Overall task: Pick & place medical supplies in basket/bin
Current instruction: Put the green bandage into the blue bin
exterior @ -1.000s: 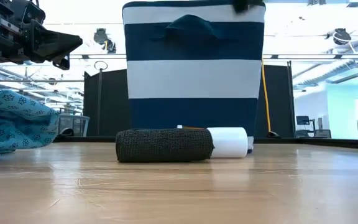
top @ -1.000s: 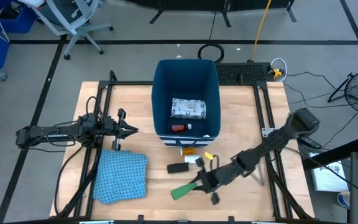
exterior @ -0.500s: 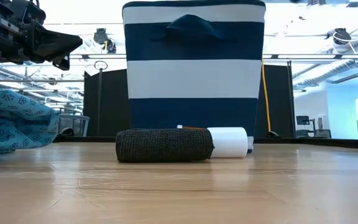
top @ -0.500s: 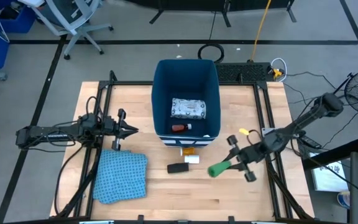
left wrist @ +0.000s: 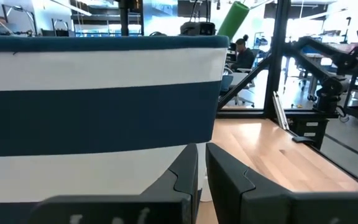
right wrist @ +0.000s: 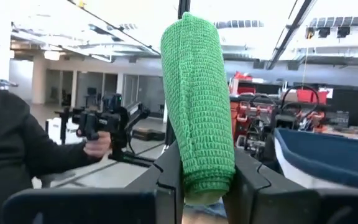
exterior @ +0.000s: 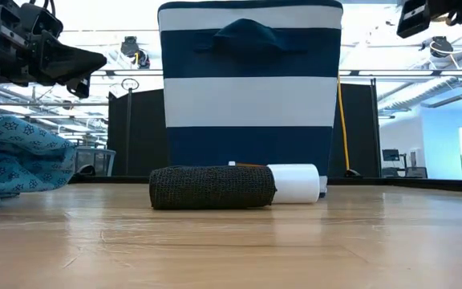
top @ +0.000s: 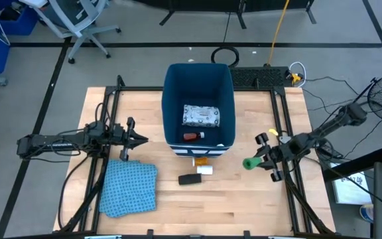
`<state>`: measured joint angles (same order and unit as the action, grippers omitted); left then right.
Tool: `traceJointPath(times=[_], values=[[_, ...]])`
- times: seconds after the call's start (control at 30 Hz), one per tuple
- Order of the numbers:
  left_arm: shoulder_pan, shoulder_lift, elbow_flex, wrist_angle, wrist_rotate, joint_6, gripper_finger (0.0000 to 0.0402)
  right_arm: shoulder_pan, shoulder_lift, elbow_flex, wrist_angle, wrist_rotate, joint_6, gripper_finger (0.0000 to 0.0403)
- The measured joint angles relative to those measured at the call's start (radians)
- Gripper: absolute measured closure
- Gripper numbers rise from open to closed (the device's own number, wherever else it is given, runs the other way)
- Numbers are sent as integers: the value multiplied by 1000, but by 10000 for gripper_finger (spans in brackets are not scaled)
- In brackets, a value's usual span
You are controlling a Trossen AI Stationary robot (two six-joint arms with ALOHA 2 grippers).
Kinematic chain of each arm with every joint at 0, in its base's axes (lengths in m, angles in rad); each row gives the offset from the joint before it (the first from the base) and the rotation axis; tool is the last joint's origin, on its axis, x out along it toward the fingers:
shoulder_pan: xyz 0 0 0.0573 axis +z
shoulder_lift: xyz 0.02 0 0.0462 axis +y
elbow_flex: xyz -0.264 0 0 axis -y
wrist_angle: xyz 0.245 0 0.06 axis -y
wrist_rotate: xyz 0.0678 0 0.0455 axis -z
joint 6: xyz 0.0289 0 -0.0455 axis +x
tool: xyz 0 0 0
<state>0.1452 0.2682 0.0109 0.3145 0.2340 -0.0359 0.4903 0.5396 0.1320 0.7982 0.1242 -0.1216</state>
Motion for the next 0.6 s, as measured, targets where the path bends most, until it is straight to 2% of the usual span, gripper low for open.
traceJointPath(times=[0.13, 0.23, 0.33, 0.47, 0.6], values=[[0, 0, 0, -4, 0, 1, 364, -13, -82, -1, -138, 2, 14, 338], [0, 0, 0, -6, 0, 3, 364, -19, -109, -1, -168, 11, 28, 338], [0, 0, 0, -6, 0, 4, 364, -32, -101, 15, -170, 96, 66, 338], [0, 0, 0, -5, -9, 5, 364, -71, -2, 178, -312, 111, 78, 338], [0, 0, 0, -5, -60, 6, 364, -126, 145, 461, -446, 139, 6, 338]])
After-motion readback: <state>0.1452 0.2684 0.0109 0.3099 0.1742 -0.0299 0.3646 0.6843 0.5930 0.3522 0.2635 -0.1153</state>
